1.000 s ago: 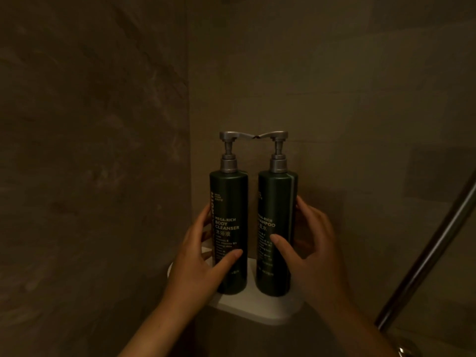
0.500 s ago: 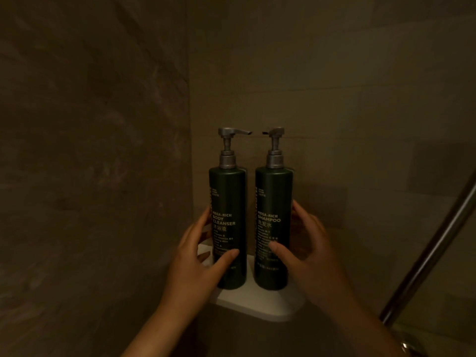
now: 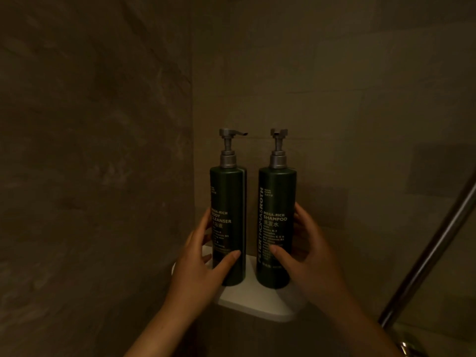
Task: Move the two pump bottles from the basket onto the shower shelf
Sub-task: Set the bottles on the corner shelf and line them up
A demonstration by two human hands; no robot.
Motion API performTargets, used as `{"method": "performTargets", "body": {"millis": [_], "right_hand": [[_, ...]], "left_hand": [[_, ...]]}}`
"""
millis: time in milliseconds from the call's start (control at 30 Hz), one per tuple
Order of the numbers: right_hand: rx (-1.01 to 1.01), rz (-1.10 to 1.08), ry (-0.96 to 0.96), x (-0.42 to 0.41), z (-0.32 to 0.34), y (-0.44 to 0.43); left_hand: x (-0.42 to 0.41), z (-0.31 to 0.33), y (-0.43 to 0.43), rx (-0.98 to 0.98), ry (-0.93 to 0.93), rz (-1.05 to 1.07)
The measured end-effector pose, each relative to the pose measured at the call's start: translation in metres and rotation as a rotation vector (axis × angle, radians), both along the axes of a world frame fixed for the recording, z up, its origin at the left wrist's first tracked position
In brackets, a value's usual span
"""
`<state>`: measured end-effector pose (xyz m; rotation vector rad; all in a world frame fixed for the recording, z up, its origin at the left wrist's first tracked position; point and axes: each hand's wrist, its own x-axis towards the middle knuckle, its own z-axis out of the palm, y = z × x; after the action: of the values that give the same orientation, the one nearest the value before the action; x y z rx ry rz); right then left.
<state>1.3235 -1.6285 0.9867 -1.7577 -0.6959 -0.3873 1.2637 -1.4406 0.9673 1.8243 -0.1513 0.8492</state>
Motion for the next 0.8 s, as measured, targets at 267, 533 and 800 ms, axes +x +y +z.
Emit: {"method": "performTargets", "body": {"millis": [267,533,800], "right_hand": [[0.000,0.024,0.032,0.003,-0.001,0.003],[0.057,-0.071,0.009,0.000,-0.010,0.014],[0.097,-0.146,-0.016,0.000,-0.013,0.024]], "left_hand": [[0.015,-0.005,0.005,-0.026,-0.018,-0.028],[0.032,-0.012,0.012,-0.055,-0.032,-0.064],[0.035,-0.019,0.020,-0.013,-0.019,-0.093]]}}
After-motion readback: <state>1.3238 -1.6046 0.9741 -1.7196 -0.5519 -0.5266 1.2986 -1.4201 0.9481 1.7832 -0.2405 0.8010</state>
